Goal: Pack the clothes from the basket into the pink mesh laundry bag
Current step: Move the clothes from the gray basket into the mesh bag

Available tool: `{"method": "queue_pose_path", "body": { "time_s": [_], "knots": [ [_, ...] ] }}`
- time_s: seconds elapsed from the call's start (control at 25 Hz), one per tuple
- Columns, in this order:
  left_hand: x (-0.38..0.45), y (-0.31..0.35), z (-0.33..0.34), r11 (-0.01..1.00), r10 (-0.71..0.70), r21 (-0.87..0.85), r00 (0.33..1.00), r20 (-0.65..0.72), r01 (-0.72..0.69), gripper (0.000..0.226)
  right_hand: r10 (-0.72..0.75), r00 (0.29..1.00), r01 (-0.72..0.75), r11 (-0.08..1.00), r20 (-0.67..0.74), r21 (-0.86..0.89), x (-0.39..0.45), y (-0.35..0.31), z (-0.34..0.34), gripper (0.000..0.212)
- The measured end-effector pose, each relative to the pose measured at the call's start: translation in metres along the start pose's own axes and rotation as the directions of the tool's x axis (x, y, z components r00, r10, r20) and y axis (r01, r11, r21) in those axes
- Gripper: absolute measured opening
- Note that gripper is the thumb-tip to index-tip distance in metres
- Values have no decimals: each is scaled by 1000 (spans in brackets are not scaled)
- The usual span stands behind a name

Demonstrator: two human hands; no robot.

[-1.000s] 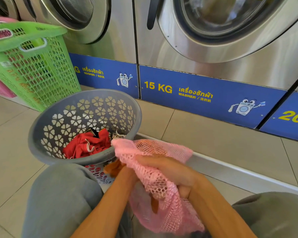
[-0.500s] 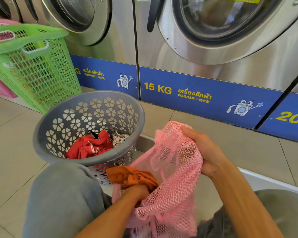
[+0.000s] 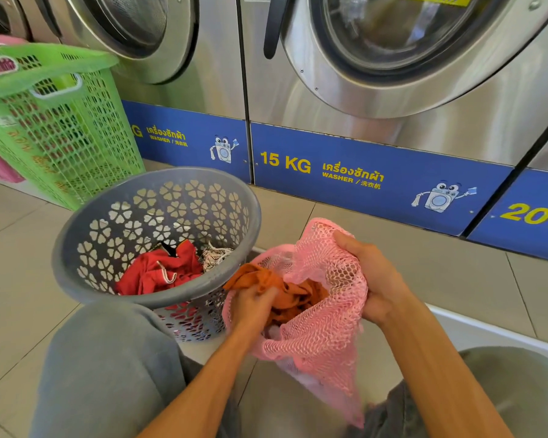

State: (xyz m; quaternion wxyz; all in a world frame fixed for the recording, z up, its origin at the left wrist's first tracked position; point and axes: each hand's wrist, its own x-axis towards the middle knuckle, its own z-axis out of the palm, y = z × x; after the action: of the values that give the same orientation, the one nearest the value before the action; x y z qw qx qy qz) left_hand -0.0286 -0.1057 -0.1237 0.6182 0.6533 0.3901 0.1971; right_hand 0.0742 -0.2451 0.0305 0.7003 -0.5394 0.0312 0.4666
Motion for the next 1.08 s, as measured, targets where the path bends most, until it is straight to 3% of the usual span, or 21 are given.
{"method": "queue_pose_path", "body": {
  "time_s": [0.08,0.12,0.2,0.24,0.36,0.48,0.76,0.88,0.96,1.08],
  "knots": [
    [-11,0,16,945,202,218,958,202,-245,20,23,1000,-23,1000,7,-20,3,4,3,38],
    [-16,-4,24,866,212,377,923,321,-330,22,27,1000,-27,999,8,-29,6,7,4,40],
    [-16,-16,30,698,97,602,884,458,-388,19,28,999,-29,998,-24,-47,11,13,3,42],
    [-15,-23,28,672,26,646,883,468,-363,22,3,998,-8,997,-67,-83,15,16,0,42],
    [-15,-18,22,704,-45,625,858,511,-336,43,-104,980,68,976,-169,-206,28,23,-11,35],
    [-22,16,24,824,-104,517,834,541,-232,16,-91,982,52,974,-167,-220,31,24,-10,32],
    [-13,32,15,838,-147,508,815,560,-199,35,-120,992,122,988,-24,91,8,-2,-9,39],
    [-5,44,14,837,-133,491,781,610,-241,35,-143,989,147,985,-44,91,8,-4,-6,38],
    [-7,48,8,775,-160,551,748,644,-309,32,-124,986,123,992,-107,-17,20,7,-5,41],
    [-13,62,0,556,-345,680,611,712,-479,37,-104,977,64,976,-185,-209,39,30,-4,42]
  ]
}}
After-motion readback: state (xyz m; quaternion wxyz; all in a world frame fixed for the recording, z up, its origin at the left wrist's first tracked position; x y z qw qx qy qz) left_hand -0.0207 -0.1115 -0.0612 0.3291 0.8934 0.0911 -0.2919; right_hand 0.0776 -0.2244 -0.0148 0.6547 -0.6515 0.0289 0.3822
